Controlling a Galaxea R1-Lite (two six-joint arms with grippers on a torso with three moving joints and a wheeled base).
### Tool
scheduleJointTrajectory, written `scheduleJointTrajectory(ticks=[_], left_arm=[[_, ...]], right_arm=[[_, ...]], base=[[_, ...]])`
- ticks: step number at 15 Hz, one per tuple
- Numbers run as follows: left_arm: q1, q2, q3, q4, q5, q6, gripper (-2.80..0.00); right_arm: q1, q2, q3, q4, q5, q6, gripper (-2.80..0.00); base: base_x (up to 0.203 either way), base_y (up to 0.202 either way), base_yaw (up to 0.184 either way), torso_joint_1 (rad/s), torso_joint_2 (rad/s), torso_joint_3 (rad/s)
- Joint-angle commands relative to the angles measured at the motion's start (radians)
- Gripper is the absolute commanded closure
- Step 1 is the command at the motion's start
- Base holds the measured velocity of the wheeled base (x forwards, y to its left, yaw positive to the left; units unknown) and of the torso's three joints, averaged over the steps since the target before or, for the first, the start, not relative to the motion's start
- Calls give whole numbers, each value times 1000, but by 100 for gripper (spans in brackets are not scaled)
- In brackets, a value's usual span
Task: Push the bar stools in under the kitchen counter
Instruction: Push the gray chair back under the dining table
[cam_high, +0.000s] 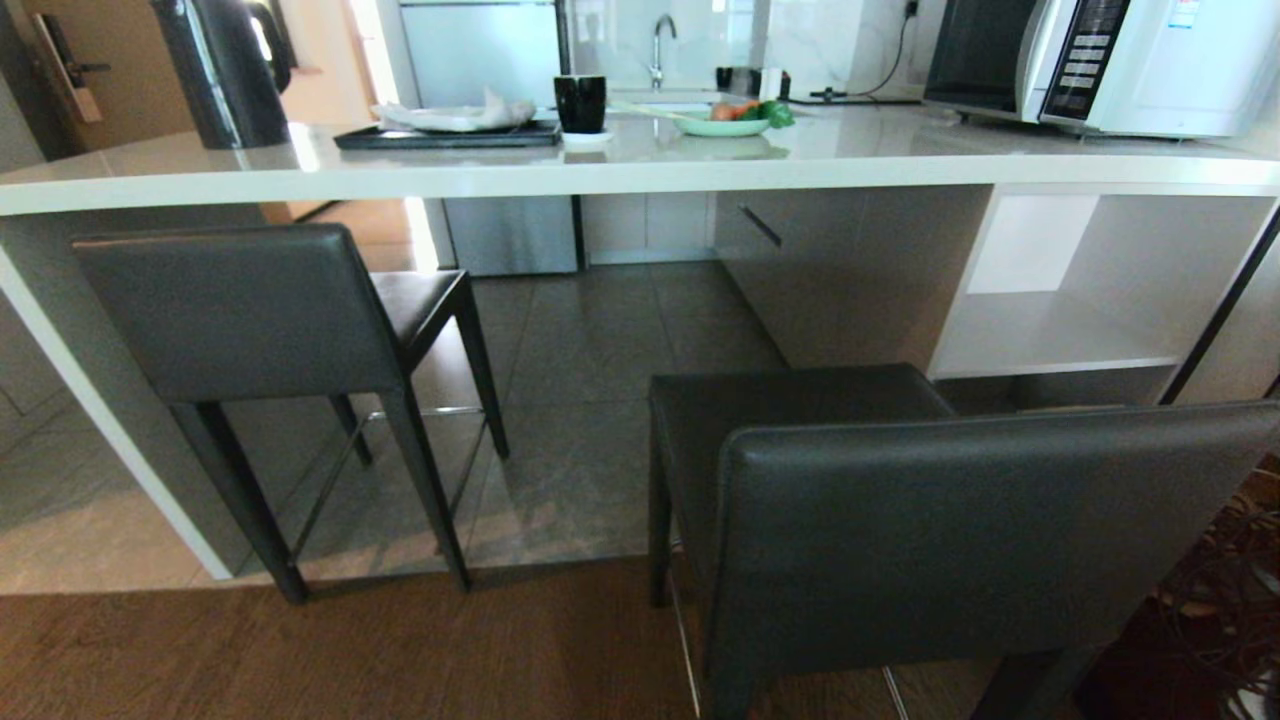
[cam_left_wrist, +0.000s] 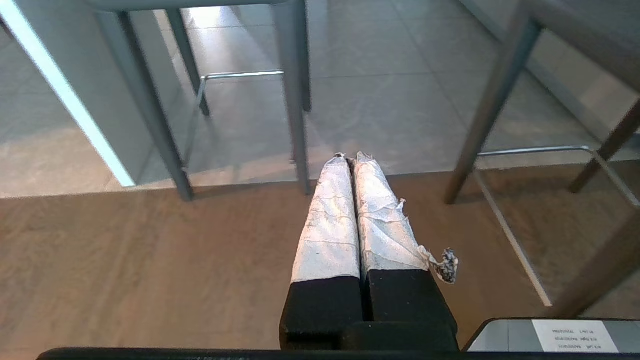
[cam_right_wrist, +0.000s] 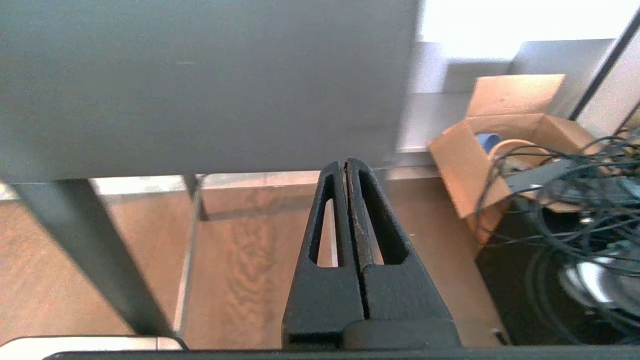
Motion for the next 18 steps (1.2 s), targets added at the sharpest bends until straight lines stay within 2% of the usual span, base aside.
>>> scheduleJointTrajectory(ticks=[1,15,18], left_arm=[[0,1,-1,0,0,0,0],[0,1,1,0,1,0,0],[0,1,1,0,6,0,0]], right_arm=[[0,1,0,1,0,-2,0],[0,0,0,-1,0,-1,0],[0,1,0,0,0,-1,0]], base=[[0,-195,2,5,0,2],[0,-194,2,4,3,5],[0,-85,1,4,1,2]])
